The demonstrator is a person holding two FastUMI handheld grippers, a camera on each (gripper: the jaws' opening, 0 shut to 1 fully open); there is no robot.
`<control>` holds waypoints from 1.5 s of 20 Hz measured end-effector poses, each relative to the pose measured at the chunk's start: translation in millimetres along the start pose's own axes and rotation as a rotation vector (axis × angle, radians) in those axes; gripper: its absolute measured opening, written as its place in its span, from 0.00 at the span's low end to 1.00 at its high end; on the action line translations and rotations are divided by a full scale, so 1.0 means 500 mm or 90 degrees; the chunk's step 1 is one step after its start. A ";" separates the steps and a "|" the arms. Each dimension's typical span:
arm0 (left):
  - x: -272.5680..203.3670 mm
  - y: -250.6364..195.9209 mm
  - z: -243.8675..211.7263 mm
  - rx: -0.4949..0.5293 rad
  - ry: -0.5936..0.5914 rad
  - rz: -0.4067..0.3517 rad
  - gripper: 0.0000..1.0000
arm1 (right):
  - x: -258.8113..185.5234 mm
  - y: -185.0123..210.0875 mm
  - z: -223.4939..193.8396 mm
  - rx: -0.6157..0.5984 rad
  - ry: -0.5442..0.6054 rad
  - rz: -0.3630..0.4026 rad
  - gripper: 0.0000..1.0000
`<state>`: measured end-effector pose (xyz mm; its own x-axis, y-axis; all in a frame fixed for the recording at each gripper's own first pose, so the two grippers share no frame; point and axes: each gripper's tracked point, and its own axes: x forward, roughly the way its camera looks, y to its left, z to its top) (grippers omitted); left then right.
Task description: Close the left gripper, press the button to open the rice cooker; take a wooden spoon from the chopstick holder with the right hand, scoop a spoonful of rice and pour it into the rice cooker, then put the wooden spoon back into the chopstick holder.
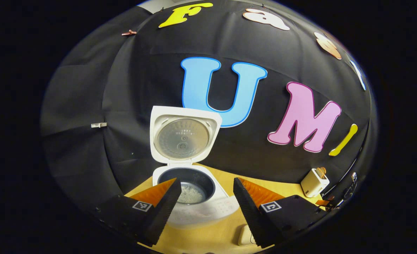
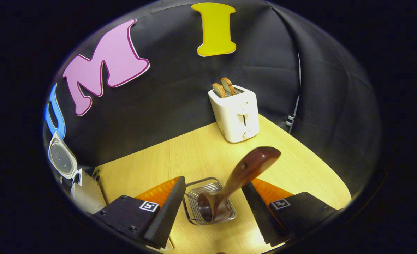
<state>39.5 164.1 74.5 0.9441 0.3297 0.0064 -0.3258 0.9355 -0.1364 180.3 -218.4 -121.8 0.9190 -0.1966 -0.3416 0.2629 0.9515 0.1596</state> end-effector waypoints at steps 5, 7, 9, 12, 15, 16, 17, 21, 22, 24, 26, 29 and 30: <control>0.069 0.038 0.148 0.023 -0.070 -0.001 0.96 | -0.076 -0.030 -0.026 0.019 0.001 -0.038 0.99; 0.096 0.038 0.211 0.022 -0.090 -0.022 0.95 | -0.107 -0.046 -0.044 0.027 0.000 -0.058 0.99; 0.126 0.054 0.277 0.028 -0.119 -0.019 0.95 | -0.132 -0.057 -0.065 0.022 0.014 -0.070 0.98; 0.188 0.088 0.329 0.070 -0.107 0.006 0.95 | -0.186 -0.060 -0.068 0.016 0.017 -0.082 0.99; 0.252 0.123 0.359 0.092 -0.087 0.030 0.95 | -0.251 -0.037 -0.041 0.035 -0.003 -0.082 0.99; 0.278 0.129 0.363 0.092 -0.081 0.026 0.95 | -0.270 -0.029 -0.028 0.037 -0.013 -0.081 0.99; 0.306 0.133 0.363 0.092 -0.072 0.019 0.95 | -0.289 -0.022 -0.020 0.035 -0.021 -0.080 0.99; 0.419 0.161 0.361 0.091 -0.053 0.021 0.95 | -0.350 -0.002 -0.003 0.019 -0.040 -0.092 0.98; 0.447 0.168 0.348 0.097 -0.046 0.023 0.94 | -0.361 0.005 -0.006 0.011 -0.041 -0.094 0.98; 0.493 0.185 0.322 0.115 -0.018 0.031 0.94 | -0.373 0.025 -0.021 -0.001 -0.033 -0.091 0.98; 0.514 0.184 0.286 0.115 0.020 0.024 0.94 | -0.377 0.044 -0.041 -0.008 -0.018 -0.085 0.98; 0.518 0.182 0.282 0.096 0.020 0.022 0.95 | -0.364 0.072 -0.066 -0.006 0.002 -0.070 0.99; 0.518 0.178 0.276 0.090 0.026 0.017 0.96 | -0.359 0.084 -0.070 -0.006 0.006 -0.062 0.99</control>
<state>248.2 350.3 201.0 0.9353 0.3520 -0.0358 -0.3521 0.9360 0.0043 16.3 -135.1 -86.3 0.8867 -0.2857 -0.3634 0.3477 0.9303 0.1169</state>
